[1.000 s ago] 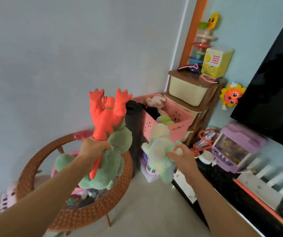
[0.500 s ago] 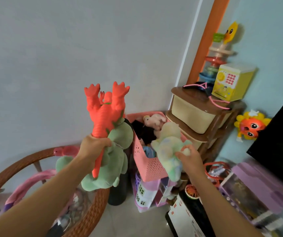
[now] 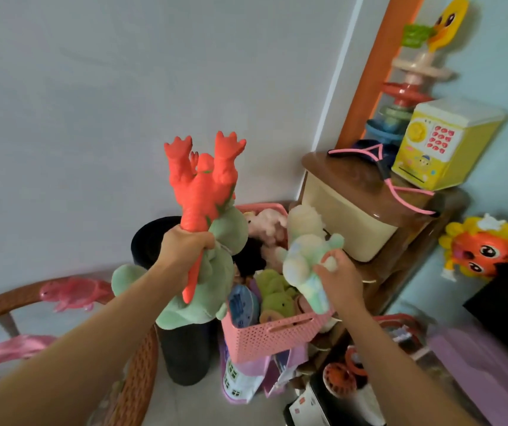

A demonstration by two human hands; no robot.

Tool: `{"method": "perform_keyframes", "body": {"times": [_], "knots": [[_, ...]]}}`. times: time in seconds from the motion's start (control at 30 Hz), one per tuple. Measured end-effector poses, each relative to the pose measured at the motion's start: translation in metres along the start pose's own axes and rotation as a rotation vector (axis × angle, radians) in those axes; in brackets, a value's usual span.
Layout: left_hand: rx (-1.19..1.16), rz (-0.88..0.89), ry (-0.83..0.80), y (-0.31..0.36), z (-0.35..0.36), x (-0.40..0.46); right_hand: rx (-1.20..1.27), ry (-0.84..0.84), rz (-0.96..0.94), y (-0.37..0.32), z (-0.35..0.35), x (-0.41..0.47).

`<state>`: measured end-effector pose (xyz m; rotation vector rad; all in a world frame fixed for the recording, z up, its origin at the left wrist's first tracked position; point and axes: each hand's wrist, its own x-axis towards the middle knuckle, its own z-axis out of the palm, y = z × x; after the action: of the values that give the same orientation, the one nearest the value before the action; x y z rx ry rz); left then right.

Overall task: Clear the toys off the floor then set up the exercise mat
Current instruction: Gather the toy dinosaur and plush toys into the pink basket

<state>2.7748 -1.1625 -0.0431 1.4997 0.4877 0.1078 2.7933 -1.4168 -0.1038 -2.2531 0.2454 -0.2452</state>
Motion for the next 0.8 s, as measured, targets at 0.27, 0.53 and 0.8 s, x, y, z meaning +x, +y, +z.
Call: {"method": "perform_keyframes", "body": {"times": [0.27, 0.53, 0.8], "knots": [[0.087, 0.031, 0.118, 0.015, 0.046, 0.006, 0.121, -0.303, 0.000, 0.005, 0.040, 0.036], [0.155, 0.105, 0.330, 0.025, 0.050, 0.013, 0.204, -0.519, -0.021, 0.006, 0.084, 0.054], [0.140, 0.043, 0.474, 0.016, 0.033, 0.011, 0.121, -0.822, -0.178, -0.006, 0.102, 0.074]]}}
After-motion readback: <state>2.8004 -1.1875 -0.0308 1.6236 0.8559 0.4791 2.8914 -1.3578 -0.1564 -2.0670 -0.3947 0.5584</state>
